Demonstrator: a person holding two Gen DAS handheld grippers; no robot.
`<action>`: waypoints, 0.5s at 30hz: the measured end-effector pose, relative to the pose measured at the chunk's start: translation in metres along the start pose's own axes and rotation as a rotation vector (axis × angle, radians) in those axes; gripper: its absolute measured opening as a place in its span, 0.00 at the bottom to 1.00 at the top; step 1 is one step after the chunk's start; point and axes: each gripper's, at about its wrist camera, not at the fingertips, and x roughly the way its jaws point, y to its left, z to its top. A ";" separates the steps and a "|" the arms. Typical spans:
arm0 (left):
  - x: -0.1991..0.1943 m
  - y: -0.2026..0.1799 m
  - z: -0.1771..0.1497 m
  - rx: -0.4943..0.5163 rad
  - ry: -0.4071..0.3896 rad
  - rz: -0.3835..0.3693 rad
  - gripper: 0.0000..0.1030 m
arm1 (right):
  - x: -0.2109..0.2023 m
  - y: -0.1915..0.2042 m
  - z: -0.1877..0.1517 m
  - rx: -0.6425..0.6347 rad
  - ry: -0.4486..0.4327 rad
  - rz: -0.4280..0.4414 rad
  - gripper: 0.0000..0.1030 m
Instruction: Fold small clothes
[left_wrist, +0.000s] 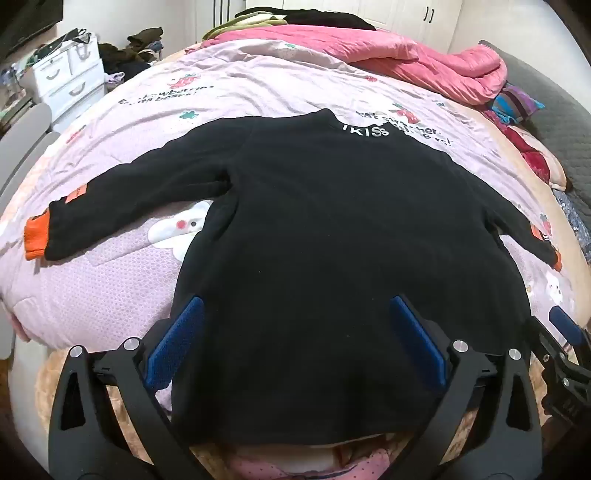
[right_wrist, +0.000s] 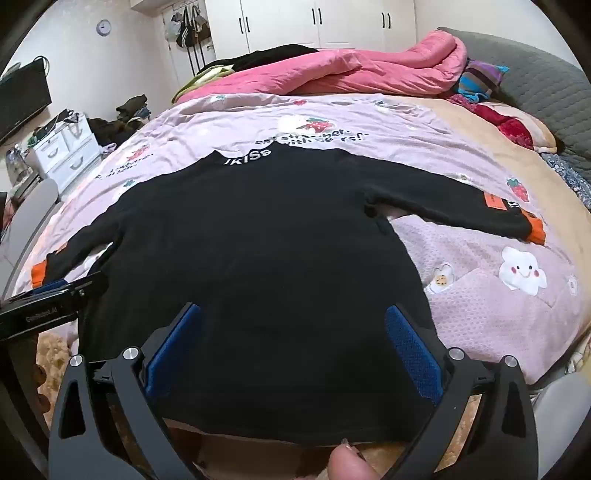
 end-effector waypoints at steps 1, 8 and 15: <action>0.000 0.000 0.000 0.000 0.001 -0.003 0.91 | 0.000 0.000 0.000 -0.006 -0.004 -0.006 0.96; -0.001 -0.004 -0.002 -0.001 -0.004 -0.008 0.91 | -0.001 0.008 -0.002 -0.017 0.001 0.004 0.96; -0.001 -0.002 0.000 0.001 0.002 -0.009 0.91 | -0.002 0.009 -0.001 -0.017 -0.006 0.009 0.96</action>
